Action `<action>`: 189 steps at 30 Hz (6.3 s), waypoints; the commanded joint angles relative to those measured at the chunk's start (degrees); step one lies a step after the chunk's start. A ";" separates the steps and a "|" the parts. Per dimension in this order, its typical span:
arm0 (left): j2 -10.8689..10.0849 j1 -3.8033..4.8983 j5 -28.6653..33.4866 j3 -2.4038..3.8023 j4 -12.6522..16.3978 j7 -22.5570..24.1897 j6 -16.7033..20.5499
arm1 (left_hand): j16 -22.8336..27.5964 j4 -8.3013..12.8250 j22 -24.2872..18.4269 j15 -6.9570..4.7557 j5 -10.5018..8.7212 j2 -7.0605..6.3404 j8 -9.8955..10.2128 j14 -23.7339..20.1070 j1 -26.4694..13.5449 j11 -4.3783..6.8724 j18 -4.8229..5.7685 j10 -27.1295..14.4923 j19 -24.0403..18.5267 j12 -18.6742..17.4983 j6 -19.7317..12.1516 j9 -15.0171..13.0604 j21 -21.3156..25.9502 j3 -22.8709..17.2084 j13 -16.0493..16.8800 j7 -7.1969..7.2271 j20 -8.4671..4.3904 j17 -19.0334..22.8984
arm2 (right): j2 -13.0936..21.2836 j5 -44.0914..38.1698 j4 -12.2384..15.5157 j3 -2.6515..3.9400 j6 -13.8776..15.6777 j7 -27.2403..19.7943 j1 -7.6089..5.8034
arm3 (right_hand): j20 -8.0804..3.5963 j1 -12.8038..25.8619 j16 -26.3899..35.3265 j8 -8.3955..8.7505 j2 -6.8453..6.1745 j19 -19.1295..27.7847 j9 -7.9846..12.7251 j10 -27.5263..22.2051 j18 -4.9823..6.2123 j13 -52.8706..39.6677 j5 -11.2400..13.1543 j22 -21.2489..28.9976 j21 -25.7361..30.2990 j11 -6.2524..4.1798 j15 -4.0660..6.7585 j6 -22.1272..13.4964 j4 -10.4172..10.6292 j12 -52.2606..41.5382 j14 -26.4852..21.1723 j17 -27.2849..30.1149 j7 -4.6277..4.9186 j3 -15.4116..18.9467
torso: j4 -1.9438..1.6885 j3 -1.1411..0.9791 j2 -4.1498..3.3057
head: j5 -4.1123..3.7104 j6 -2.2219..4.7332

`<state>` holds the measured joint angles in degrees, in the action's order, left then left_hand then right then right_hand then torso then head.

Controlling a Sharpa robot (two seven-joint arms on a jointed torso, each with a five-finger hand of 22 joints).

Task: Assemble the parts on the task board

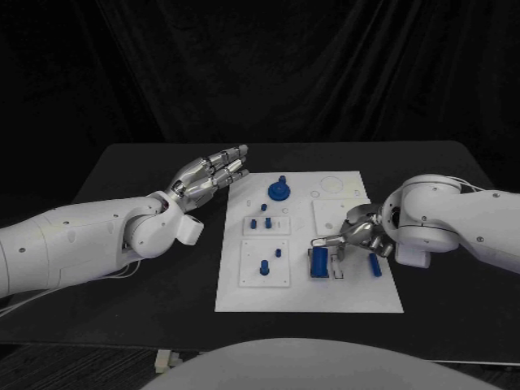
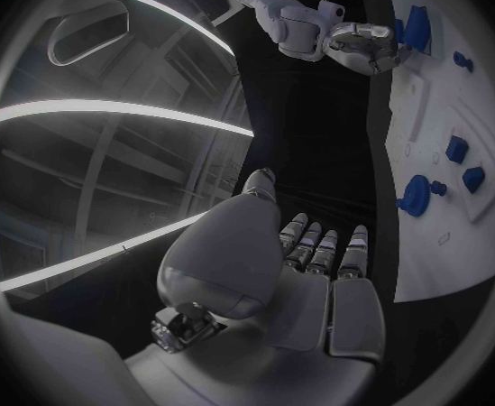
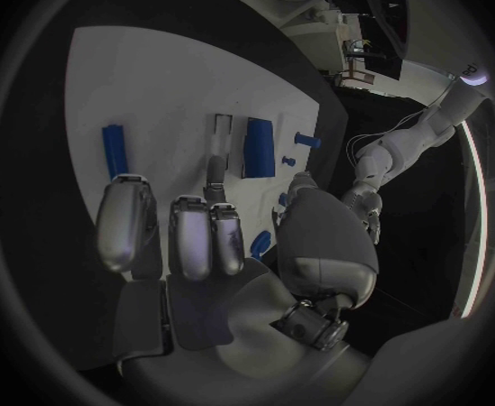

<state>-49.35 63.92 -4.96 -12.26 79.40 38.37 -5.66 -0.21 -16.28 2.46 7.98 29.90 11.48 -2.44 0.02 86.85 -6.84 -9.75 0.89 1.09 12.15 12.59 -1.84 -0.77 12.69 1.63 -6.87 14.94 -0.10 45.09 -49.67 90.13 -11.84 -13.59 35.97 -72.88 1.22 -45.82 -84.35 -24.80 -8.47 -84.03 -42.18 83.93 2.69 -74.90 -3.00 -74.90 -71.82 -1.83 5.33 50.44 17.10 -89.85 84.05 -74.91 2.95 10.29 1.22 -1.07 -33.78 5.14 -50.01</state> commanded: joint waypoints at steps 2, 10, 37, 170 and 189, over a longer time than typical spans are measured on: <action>-0.02 -0.10 0.42 0.06 0.09 0.59 -0.55 | 0.18 0.10 0.06 -0.12 0.38 -0.03 -0.19 0.02 0.55 0.44 -0.64 -0.07 0.07 0.39 0.38 -0.09 -0.31 0.01 0.04 0.20 0.27 0.08 | 2.13 -3.47 1.48 0.05 6.00 -0.10 -1.14 | 0.02 0.55 0.01 -0.70 0.35 -0.34 -0.50 6.07 1.11 -15.10 0.08 -9.87 0.12 0.44 -0.30 -0.72 0.02 -0.15 3.92 -5.09 -0.03 0.23 | 0.01 -0.01 0.00 | -0.01 0.01; 0.03 -0.14 0.42 0.06 0.11 0.70 -0.54 | 0.17 0.12 0.10 -0.11 0.40 -0.03 -0.24 0.03 0.59 0.44 -0.64 -0.06 0.09 0.43 0.49 -0.10 -0.33 -0.01 0.04 0.13 0.28 0.07 | 4.97 -5.21 4.46 0.05 9.31 -1.27 -1.84 | 0.05 -0.53 -0.63 -2.71 2.03 -0.59 -2.01 6.07 0.98 -15.10 0.13 -10.16 -0.53 0.48 -0.34 -2.23 -0.09 -0.15 4.15 -6.11 -0.01 -0.54 | 0.02 -0.02 0.04 | -0.05 0.01; -0.34 -0.17 0.42 0.06 0.33 1.23 -0.51 | 0.13 0.28 0.18 -0.08 0.61 -0.08 -0.35 0.06 0.86 0.24 -0.66 -0.05 0.15 0.52 0.65 -0.11 -0.38 -0.10 0.05 -0.07 0.31 0.05 | 11.00 -47.44 14.74 0.02 44.23 -23.68 11.06 | 0.78 -29.86 -1.89 -1.69 4.88 -1.81 11.64 6.07 -0.01 -15.10 -12.09 -11.55 -5.94 1.38 -1.13 -19.18 -2.45 -0.15 4.47 -7.88 2.37 -0.48 | 0.00 0.00 0.01 | 0.02 0.01; -0.17 -1.19 0.42 0.06 -0.12 0.57 -1.29 | 0.11 0.96 0.53 0.09 0.91 0.43 -0.50 0.08 2.10 -0.01 -0.67 -0.08 0.44 0.55 0.56 -0.07 -0.61 -0.96 0.05 -0.45 0.67 0.04 | 10.56 -51.43 13.85 0.00 35.13 -23.36 15.82 | 1.91 -23.70 -0.80 -17.80 2.04 0.40 31.28 6.07 0.92 -15.10 -58.36 -10.31 -1.13 2.51 -2.24 -28.46 -0.47 -0.15 3.45 -5.83 3.53 -12.34 | 0.01 0.00 0.04 | 0.00 0.01; -0.03 -1.27 0.42 0.06 -0.29 0.47 -1.30 | 0.10 0.94 0.56 0.06 0.92 0.50 -0.54 0.09 2.14 -0.06 -0.66 -0.07 0.47 0.57 0.62 -0.08 -0.63 -1.03 0.05 -0.53 0.69 0.03 | 10.81 -51.43 14.25 0.00 36.62 -23.05 15.83 | 2.32 -19.41 -0.56 -13.75 3.30 0.78 35.52 6.07 1.08 -15.10 -49.78 -10.10 -0.26 2.90 -2.61 -27.73 -0.34 -0.15 3.22 -5.40 3.84 -10.22 | 0.00 -0.01 -0.01 | 0.03 0.01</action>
<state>-49.50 62.71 -4.95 -12.24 79.06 38.24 -6.46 -0.21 -15.41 2.93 7.98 30.57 11.97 -2.66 0.02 88.25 -6.85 -9.75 0.90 1.49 12.36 13.22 -1.87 -1.22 11.82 1.63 -7.06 15.35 -0.12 55.85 -101.09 104.10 -11.73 23.02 12.32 -57.23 3.28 -65.85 -84.98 -38.26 -5.12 -83.21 -6.55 84.15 2.70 -74.92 -52.92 -74.94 -72.24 0.63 2.95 22.34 16.75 -89.85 83.93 -74.90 6.89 -0.15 1.21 -1.07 -33.77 5.26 -50.01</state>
